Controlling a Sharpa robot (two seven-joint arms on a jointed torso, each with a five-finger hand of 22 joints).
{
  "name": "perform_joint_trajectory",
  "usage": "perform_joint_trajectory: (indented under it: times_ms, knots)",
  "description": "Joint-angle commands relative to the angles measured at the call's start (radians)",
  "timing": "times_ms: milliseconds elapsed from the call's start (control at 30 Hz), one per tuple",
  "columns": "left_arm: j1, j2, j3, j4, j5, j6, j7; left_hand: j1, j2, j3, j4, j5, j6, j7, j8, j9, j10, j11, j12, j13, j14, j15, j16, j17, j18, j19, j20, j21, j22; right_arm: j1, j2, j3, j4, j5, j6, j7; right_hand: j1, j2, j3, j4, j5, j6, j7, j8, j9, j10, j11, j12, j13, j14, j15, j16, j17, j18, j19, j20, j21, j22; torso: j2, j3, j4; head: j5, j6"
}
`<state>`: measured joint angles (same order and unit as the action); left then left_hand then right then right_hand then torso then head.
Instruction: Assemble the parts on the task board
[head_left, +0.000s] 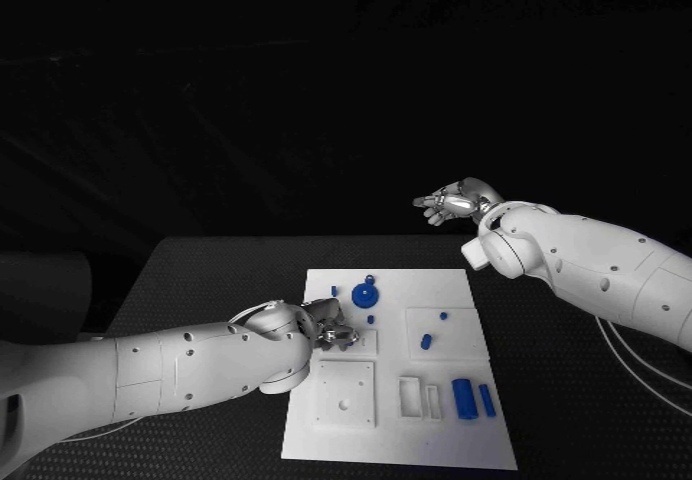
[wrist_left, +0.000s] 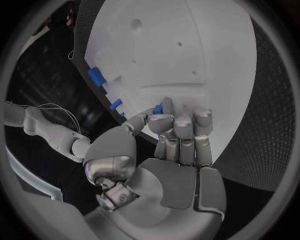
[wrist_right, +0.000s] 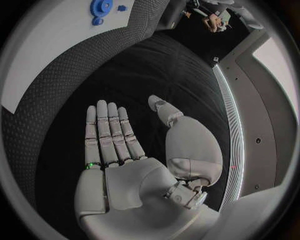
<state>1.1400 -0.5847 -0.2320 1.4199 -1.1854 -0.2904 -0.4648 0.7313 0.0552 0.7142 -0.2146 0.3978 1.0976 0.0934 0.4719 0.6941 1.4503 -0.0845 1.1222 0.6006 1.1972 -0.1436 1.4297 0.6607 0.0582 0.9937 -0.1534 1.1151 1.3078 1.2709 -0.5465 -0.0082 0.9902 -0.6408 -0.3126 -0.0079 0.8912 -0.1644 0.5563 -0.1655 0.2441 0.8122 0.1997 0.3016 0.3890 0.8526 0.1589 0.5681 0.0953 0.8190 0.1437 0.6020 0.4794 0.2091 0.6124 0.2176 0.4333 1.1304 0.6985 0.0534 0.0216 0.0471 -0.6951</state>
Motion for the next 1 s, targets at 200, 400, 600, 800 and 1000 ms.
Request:
perform_joint_trajectory:
  times_ms: [200, 400, 600, 800, 1000]
  knots:
    - [-0.014, 0.014, -0.008, 0.015, 0.018, 0.061, 0.038, 0.022, -0.025, 0.012, -0.009, -0.074, 0.17, -0.127, 0.007, -0.008, -0.056, -0.054, 0.005, -0.008, 0.042, -0.059, -0.001, -0.007, 0.019, 0.001, -0.114, 0.004, 0.012, 0.0, 0.0, 0.0, 0.001, 0.0, 0.015, 0.004, -0.008, -0.001, -0.001, 0.004, 0.006, -0.004, 0.004, 0.006, -0.001, 0.001, 0.004, 0.004, -0.002, -0.007, 0.0, 0.003, -0.002, 0.015, -0.007, -0.003, -0.006, 0.001, 0.0, -0.0002, 0.0006, -0.001, 0.0]
    - [-0.014, 0.013, -0.008, 0.011, 0.01, 0.062, 0.037, 0.025, -0.078, -0.001, 0.004, -0.1, 0.166, -0.125, 0.008, -0.011, -0.056, -0.053, 0.003, -0.013, 0.041, -0.061, -0.004, -0.011, 0.021, 0.002, -0.115, 0.002, 0.011, 0.0, -0.001, 0.0, 0.0, 0.001, 0.013, 0.004, -0.009, -0.002, -0.001, 0.004, 0.007, -0.004, 0.004, 0.005, -0.002, 0.001, 0.004, 0.004, -0.003, -0.007, 0.0, 0.003, -0.002, 0.015, -0.007, -0.002, -0.006, 0.001, 0.001, -0.0004, -0.0002, -0.001, -0.002]
    - [-0.014, 0.015, -0.008, 0.009, -0.01, 0.065, 0.036, 0.089, -0.1, 0.001, -0.004, -0.093, 0.166, -0.124, 0.013, -0.015, -0.053, -0.053, 0.003, -0.019, 0.041, -0.063, -0.002, -0.014, 0.023, 0.004, -0.116, 0.003, 0.011, 0.0, -0.001, 0.0, 0.001, 0.002, 0.014, 0.004, -0.011, -0.003, -0.002, 0.005, 0.008, -0.005, 0.004, 0.005, -0.002, 0.001, 0.005, 0.004, -0.004, -0.008, 0.0, 0.003, -0.003, 0.015, -0.008, -0.002, -0.007, 0.002, 0.0, -0.0001, 0.0001, -0.002, -0.002]
    - [-0.014, 0.015, -0.008, 0.009, -0.029, 0.073, 0.033, 0.129, -0.095, 0.0, -0.012, -0.083, 0.164, -0.124, 0.015, -0.018, -0.053, -0.052, 0.004, -0.023, 0.041, -0.061, -0.001, -0.016, 0.022, 0.003, -0.115, 0.002, 0.011, 0.0, -0.001, 0.0, 0.001, 0.003, 0.014, 0.005, -0.012, -0.003, -0.003, 0.006, 0.009, -0.005, 0.004, 0.005, -0.003, 0.001, 0.005, 0.004, -0.004, -0.009, 0.0, 0.003, -0.003, 0.015, -0.008, -0.002, -0.007, 0.002, 0.0, -0.0006, 0.0002, -0.002, -0.003]
    - [-0.013, 0.017, -0.008, 0.009, -0.024, 0.074, 0.035, 0.135, -0.1, -0.005, -0.007, -0.085, 0.164, -0.123, 0.016, -0.019, -0.054, -0.052, 0.004, -0.024, 0.04, -0.059, -0.001, -0.017, 0.021, 0.003, -0.113, 0.002, 0.011, 0.0, -0.001, 0.0, 0.001, 0.003, 0.013, 0.005, -0.015, -0.001, -0.004, 0.009, 0.01, -0.006, 0.005, 0.005, -0.003, 0.0, 0.005, 0.005, -0.006, -0.01, 0.001, 0.004, -0.004, 0.015, -0.009, -0.001, -0.008, 0.003, 0.0, -0.0004, 0.0004, -0.003, -0.002]
